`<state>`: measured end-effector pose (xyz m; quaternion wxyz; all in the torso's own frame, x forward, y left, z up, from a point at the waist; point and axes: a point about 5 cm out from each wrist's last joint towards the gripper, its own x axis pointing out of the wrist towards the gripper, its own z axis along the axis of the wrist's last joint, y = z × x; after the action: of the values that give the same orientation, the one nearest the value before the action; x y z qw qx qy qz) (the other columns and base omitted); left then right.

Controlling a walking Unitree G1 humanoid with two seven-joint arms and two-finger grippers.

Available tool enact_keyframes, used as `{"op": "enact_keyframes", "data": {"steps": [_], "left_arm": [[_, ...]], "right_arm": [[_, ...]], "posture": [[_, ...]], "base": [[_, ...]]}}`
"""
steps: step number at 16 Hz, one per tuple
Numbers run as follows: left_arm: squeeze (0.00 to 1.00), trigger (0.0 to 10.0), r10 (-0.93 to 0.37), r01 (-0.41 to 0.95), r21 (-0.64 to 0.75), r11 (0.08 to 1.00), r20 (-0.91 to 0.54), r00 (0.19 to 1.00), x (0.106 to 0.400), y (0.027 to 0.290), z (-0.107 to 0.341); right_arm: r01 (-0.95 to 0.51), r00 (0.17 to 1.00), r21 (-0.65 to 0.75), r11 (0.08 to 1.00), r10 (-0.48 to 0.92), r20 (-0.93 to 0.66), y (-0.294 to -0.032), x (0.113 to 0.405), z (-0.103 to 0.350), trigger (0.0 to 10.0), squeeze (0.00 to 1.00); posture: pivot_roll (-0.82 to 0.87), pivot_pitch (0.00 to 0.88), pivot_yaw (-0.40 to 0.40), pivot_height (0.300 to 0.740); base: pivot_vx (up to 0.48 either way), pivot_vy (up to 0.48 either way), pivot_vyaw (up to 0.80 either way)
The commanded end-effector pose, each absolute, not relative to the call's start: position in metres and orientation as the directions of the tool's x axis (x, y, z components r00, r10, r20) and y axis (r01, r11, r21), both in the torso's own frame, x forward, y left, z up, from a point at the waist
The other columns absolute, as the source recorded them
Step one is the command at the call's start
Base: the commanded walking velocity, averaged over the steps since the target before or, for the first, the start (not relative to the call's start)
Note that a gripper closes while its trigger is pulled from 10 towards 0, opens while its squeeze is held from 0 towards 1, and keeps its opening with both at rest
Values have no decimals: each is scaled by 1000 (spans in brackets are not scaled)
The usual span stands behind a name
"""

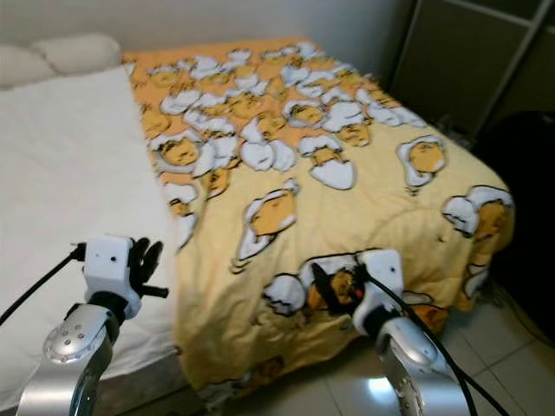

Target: Clean up the room

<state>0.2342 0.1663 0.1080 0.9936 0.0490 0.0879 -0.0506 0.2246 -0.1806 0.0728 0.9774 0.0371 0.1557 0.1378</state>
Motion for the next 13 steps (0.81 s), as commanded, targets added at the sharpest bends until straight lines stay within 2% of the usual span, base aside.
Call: {"op": "enact_keyframes", "data": {"steps": [1, 8, 13], "left_arm": [[0, 10000, -56, 78, 106, 991, -194, 979, 233, 172, 107], [0, 10000, -28, 55, 122, 991, -215, 976, 231, 175, 105], [0, 10000, -18, 44, 120, 992, -213, 977, 233, 174, 106]], "right_arm": [[-246, 922, 97, 964, 264, -284, -181, 227, 72, 10000, 0], [-229, 932, 51, 972, 234, -276, -186, 231, 73, 10000, 0], [-208, 938, 48, 977, 213, -274, -192, 231, 73, 10000, 0]], "posture": [[-100, 0, 6, 740], [-93, 0, -1, 740], [-94, 0, -5, 740]], "base": [[0, -480, 0], [0, -480, 0], [0, -480, 735]]}}
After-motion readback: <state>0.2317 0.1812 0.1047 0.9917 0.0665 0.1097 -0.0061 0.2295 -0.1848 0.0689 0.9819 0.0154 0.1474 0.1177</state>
